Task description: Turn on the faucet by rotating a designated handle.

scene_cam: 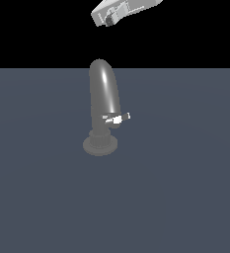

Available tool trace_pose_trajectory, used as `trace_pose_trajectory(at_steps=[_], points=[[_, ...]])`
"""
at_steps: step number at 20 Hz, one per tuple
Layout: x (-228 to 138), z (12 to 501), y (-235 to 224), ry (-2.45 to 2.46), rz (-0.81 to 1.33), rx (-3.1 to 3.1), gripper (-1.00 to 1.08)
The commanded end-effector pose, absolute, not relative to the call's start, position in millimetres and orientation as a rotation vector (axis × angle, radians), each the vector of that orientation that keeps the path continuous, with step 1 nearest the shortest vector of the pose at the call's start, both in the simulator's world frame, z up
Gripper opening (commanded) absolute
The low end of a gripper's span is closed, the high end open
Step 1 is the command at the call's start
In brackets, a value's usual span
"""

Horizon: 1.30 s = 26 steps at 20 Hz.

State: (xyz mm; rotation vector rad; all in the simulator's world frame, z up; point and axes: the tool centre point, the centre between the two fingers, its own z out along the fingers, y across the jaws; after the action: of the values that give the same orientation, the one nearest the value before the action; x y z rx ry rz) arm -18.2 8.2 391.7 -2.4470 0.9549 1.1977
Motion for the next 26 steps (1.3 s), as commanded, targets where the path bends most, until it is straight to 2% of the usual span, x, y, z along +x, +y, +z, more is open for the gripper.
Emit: trace_pose_trajectory(at_steps=[1, 13, 26], points=[[-9, 380, 5, 0.998, 1.258, -2.386, -1.0], [24, 313, -10, 1.195, 1.53, -2.047, -1.0], [37, 241, -23, 1.359, 1.751, -1.67, -1.0]])
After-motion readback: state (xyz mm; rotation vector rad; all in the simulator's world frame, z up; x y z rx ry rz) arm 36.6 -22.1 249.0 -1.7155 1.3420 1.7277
